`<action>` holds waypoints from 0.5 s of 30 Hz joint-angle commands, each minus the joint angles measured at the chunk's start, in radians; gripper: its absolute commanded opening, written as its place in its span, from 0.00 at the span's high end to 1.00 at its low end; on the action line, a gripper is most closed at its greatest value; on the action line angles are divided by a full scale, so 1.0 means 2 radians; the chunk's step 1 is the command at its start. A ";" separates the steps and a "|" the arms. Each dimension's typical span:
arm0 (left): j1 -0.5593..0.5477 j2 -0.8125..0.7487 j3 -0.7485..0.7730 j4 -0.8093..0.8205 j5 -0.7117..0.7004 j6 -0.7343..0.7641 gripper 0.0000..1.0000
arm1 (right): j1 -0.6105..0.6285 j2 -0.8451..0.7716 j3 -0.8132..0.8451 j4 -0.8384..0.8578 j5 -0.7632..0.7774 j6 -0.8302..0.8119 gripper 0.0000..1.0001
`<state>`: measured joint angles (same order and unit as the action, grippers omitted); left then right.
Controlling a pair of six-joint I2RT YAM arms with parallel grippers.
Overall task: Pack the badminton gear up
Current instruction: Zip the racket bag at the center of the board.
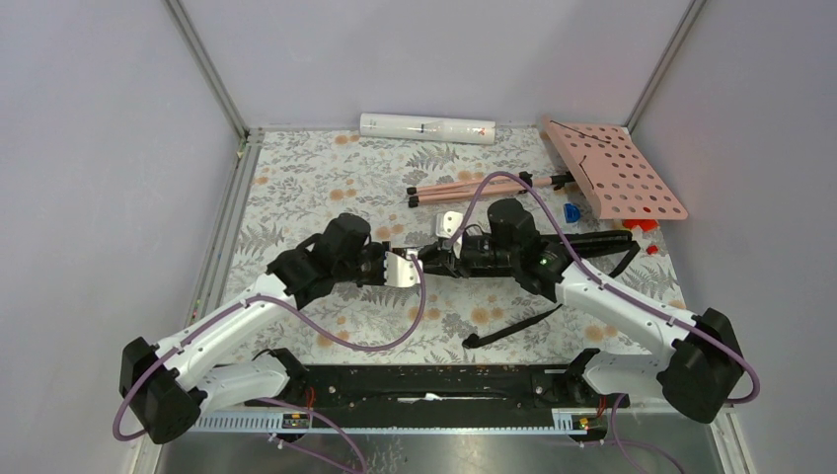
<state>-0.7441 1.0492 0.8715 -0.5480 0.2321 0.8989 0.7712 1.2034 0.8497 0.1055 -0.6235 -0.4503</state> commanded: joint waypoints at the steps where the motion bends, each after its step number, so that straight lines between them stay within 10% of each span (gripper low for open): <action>1: -0.005 0.002 0.031 0.012 0.004 0.015 1.00 | -0.001 0.010 0.037 -0.014 -0.032 -0.020 0.70; 15: -0.005 0.001 0.029 0.006 0.003 0.022 1.00 | -0.001 -0.030 0.008 -0.049 0.060 -0.014 0.61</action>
<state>-0.7460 1.0557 0.8772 -0.5514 0.2310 0.9039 0.7712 1.2030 0.8753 0.0265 -0.5835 -0.4812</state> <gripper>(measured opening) 0.162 0.399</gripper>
